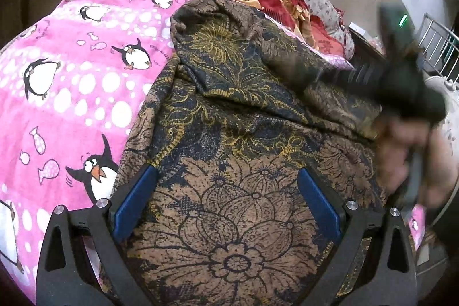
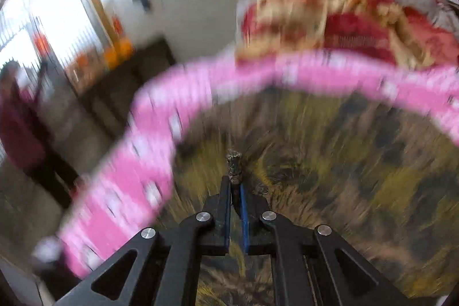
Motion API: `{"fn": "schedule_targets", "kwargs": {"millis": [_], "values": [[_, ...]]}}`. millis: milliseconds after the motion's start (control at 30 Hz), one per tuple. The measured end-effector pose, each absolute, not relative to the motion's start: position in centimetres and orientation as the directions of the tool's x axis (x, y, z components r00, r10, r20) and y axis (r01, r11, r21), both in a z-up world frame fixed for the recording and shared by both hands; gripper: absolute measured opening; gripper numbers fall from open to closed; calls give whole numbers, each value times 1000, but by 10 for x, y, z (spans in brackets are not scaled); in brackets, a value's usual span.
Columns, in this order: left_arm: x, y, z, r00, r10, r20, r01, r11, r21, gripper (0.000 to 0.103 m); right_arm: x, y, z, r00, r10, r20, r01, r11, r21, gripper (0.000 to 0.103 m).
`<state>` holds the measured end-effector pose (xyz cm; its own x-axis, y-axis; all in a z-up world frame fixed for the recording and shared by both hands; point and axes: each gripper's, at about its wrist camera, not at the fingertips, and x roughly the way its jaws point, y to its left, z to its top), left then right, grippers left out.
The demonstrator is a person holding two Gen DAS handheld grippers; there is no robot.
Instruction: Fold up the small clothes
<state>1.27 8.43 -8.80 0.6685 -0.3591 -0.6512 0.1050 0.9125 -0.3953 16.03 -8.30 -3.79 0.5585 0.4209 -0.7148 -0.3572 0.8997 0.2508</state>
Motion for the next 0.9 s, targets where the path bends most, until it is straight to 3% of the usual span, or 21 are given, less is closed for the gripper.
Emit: {"fn": "schedule_targets", "kwargs": {"millis": [100, 167, 233, 267, 333, 400, 500, 600, 700, 800, 833, 900], "values": [[17, 83, -78, 656, -360, -664, 109, 915, -388, 99, 144, -80, -68, 486, 364, -795, -375, 908, 186, 6], [24, 81, -59, 688, -382, -617, 147, 906, -397, 99, 116, -91, -67, 521, 348, -780, -392, 909, 143, 12], [40, 74, -40, 711, -409, -572, 203, 898, -390, 99, 80, -108, -69, 576, 321, -752, -393, 915, 90, 59], [54, 69, -32, 710, -436, -553, 237, 888, -394, 99, 70, -115, -69, 599, 302, -741, -389, 919, 60, 66], [84, 60, -25, 688, -490, -535, 277, 859, -431, 99, 51, -126, -79, 618, 222, -754, -371, 928, -30, 68], [124, 48, -36, 599, -603, -527, 326, 785, -527, 99, 39, -138, -93, 622, 207, -755, -345, 938, -27, 68], [167, 38, -73, 479, -645, -595, 257, 752, -607, 98, 35, -146, -94, 649, 192, -736, -309, 951, -24, 72], [169, 29, -80, 457, -659, -598, 291, 745, -600, 97, 40, -144, -98, 643, 189, -742, -308, 951, -25, 73], [159, 14, -76, 346, -759, -552, 365, 651, -666, 96, 41, -144, -99, 644, 197, -739, -308, 951, -14, 73], [166, 13, -73, 375, -746, -551, 353, 664, -659, 85, 44, -147, -97, 638, 210, -741, -310, 951, 3, 73], [172, 19, -74, 406, -733, -545, 312, 672, -672, 78, 42, -148, -96, 637, 213, -741, -309, 951, 8, 73], [183, 31, -76, 446, -735, -512, 236, 648, -724, 74, 42, -150, -96, 635, 218, -741, -310, 951, 14, 73]]}}
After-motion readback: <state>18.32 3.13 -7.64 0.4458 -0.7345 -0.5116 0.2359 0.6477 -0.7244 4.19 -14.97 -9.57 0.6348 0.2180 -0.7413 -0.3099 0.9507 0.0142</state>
